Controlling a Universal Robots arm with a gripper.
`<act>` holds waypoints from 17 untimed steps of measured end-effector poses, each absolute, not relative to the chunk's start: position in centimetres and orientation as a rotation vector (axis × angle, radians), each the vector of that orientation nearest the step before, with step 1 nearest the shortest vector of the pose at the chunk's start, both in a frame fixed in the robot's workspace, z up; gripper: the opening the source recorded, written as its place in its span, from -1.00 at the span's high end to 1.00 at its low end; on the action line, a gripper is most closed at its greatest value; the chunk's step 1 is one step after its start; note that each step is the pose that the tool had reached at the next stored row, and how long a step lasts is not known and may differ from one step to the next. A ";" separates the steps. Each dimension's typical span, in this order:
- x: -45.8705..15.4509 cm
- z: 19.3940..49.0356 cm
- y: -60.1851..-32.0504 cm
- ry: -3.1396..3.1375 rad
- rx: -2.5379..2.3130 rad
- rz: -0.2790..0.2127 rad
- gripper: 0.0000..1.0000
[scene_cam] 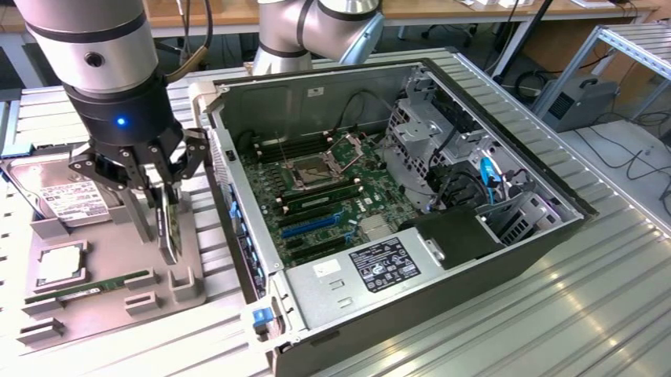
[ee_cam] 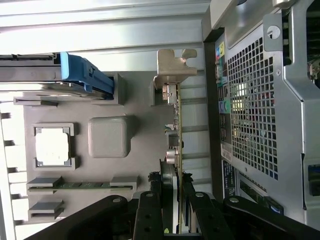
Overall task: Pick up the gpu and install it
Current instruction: 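Pick up the gpu and move the gpu toward the slot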
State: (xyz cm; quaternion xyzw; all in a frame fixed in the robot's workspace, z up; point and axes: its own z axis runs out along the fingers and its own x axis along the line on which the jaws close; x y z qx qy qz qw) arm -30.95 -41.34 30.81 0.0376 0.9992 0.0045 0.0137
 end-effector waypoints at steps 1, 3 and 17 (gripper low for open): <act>-30.9 30.8 -41.3 3.112 0.117 0.014 0.47; -30.9 30.9 -41.3 3.112 0.117 0.014 0.47; -30.9 31.4 -41.3 3.112 0.117 0.014 0.47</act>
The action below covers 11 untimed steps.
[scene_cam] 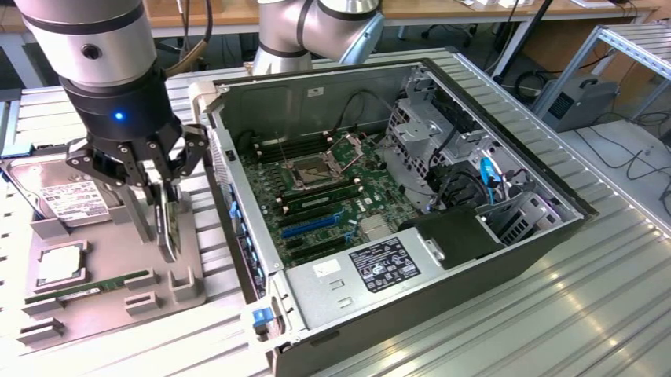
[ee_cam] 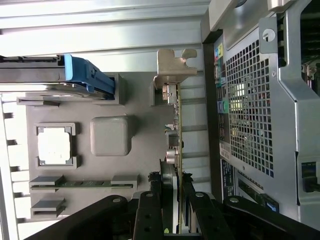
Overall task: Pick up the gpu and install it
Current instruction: 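Pick up the gpu and move the gpu toward the slot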
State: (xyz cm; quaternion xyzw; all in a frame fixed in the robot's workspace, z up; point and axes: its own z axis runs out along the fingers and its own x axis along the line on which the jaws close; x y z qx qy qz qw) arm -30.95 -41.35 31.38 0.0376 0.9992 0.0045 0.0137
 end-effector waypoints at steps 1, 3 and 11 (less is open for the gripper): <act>-30.9 31.4 -41.3 3.112 0.117 0.014 0.47; -31.0 31.5 -41.3 3.112 0.117 0.014 0.47; -30.9 31.9 -41.3 3.112 0.117 0.014 0.47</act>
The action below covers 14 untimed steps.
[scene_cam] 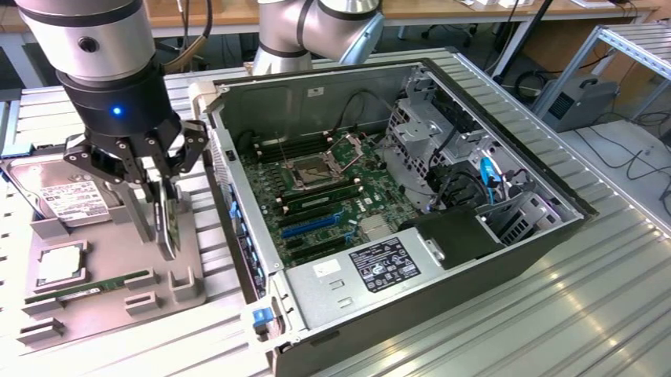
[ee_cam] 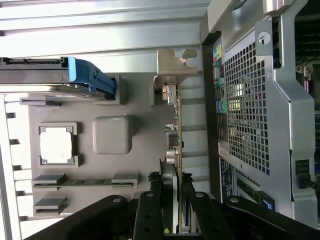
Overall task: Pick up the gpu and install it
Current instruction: 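Pick up the gpu and move the gpu toward the slot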
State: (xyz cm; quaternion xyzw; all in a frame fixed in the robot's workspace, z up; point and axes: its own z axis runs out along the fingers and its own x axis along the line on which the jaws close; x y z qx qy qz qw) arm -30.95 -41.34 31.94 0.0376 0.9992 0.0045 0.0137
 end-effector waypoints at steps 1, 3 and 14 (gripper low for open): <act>-30.9 32.0 -41.3 3.112 0.117 0.014 0.47; -30.9 32.1 -41.3 3.112 0.117 0.014 0.47; -30.9 32.8 -41.3 3.112 0.117 0.014 0.47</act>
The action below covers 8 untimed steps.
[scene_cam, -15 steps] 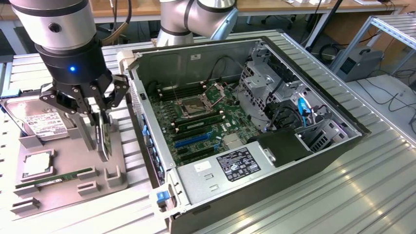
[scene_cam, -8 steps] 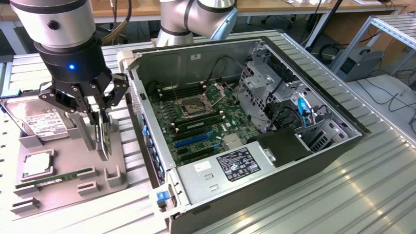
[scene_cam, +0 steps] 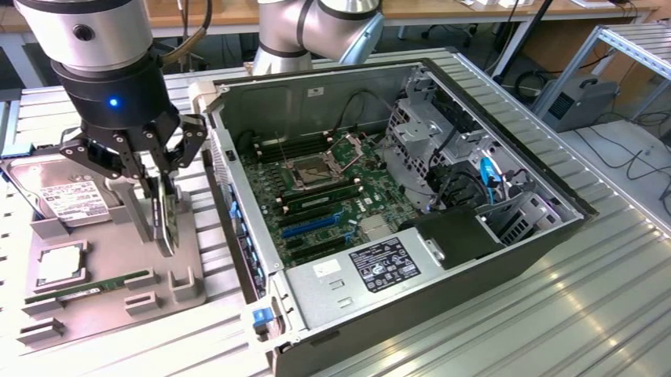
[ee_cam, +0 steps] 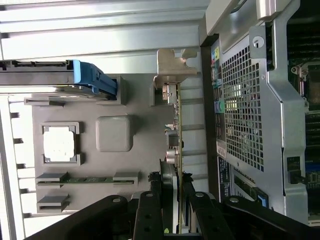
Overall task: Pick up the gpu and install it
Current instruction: 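Pick up the gpu and move the gpu toward the slot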
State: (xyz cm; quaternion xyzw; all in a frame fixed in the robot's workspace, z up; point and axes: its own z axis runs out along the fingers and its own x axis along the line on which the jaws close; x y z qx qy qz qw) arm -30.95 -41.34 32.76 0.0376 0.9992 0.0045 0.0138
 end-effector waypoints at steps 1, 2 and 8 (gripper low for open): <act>-30.9 32.8 -41.3 3.112 0.117 0.014 0.47; -30.9 32.9 -41.3 3.112 0.117 0.014 0.47; -30.9 33.2 -41.3 3.112 0.117 0.014 0.47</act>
